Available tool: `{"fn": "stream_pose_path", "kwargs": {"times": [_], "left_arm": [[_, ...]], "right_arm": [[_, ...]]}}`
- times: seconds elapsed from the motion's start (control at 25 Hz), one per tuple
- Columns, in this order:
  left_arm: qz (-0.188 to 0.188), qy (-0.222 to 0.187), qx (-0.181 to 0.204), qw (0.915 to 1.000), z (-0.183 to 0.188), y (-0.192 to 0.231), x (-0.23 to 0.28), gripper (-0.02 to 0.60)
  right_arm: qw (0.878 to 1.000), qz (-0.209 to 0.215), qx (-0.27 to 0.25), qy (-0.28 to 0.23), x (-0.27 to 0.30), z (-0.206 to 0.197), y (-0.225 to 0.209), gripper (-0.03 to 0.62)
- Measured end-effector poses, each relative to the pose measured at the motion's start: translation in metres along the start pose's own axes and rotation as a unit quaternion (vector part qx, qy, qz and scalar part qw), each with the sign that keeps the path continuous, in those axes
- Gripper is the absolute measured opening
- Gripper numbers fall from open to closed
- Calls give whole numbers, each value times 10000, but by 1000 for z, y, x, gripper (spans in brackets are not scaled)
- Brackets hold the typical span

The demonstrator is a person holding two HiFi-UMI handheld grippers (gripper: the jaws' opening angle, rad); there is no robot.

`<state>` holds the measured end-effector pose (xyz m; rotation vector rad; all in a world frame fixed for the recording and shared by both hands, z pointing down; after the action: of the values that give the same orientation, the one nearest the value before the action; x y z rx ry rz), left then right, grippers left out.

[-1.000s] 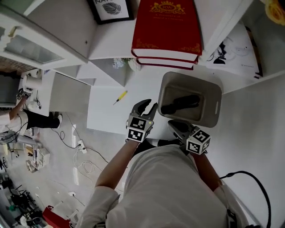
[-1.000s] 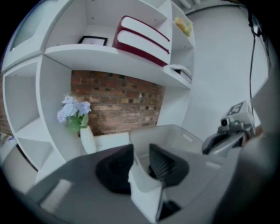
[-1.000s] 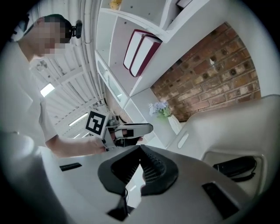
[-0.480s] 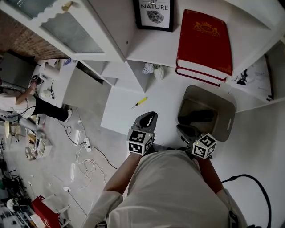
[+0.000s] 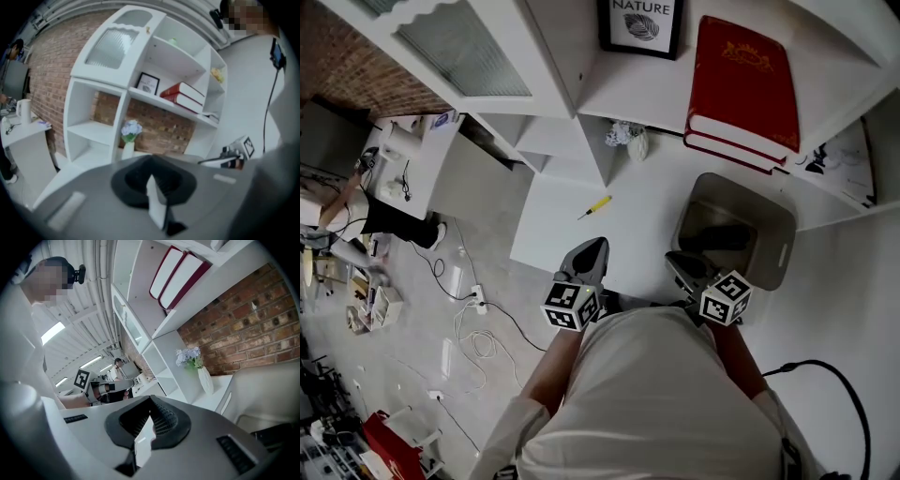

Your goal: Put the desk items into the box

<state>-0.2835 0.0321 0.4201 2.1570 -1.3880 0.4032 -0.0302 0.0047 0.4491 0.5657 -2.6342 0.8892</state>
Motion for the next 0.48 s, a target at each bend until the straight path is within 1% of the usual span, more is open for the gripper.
{"fn": "stream_pose_path", "kwargs": {"times": [0.08,0.24,0.4,0.48], "left_arm": [[-54,-24,-4,10000,-4,2,-2,3],[-204,-16,131,9997,-4,1,-3,3],[-428,-31,58,9991,-5,-1,-2,3],[-463,-23,49,9989,-4,-1,-1,3]], "right_arm": [[10000,-46,38,-11,0,-2,3,0],[9999,-122,87,-21,1,-5,7,0],[9997,-198,145,-65,-1,-8,10,0],[9995,-232,168,-109,-2,-9,9,0]]}}
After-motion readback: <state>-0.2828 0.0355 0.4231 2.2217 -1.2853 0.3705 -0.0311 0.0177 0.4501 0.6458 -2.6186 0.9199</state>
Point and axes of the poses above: the fingertips, and each gripper's own axes: x forward along the fingers, y to its left, z out of its top, the point moved 9 cm from there along -x, backward along the fingers, and after that the axes turned 11 degrees about y, right-handed, at the moved point
